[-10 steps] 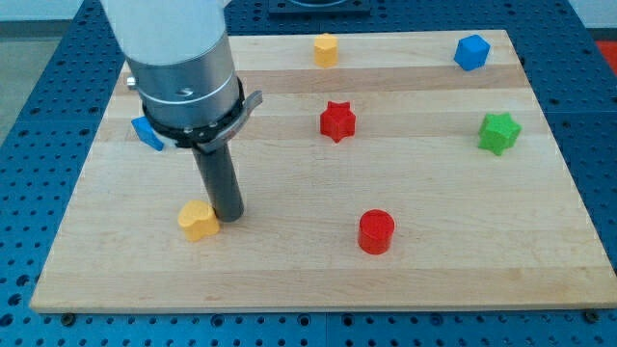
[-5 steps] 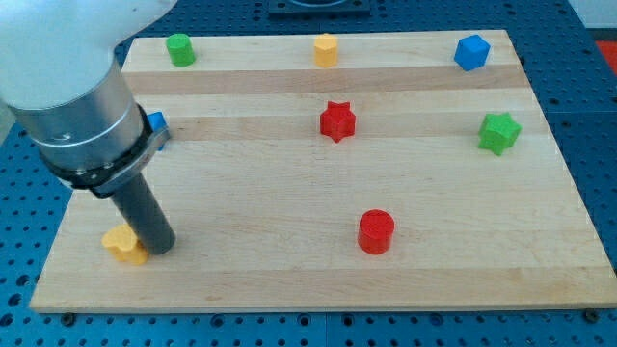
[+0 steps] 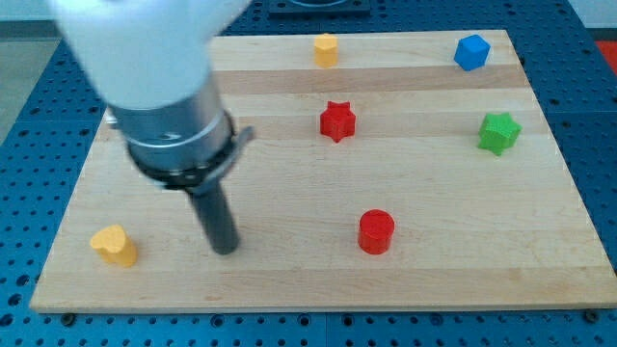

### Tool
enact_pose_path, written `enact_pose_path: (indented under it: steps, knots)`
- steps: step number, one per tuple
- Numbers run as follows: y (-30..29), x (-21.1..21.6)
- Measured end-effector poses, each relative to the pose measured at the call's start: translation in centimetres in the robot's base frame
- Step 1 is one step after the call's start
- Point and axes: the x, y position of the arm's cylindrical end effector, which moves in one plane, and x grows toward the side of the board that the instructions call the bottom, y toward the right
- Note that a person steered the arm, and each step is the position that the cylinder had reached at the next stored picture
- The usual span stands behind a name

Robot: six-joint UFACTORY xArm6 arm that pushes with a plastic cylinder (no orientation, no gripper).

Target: Push the yellow heart to the bottom left

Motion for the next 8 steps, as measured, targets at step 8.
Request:
enact_pose_path:
  steps: [8]
  knots:
    - [19.6,-15.5]
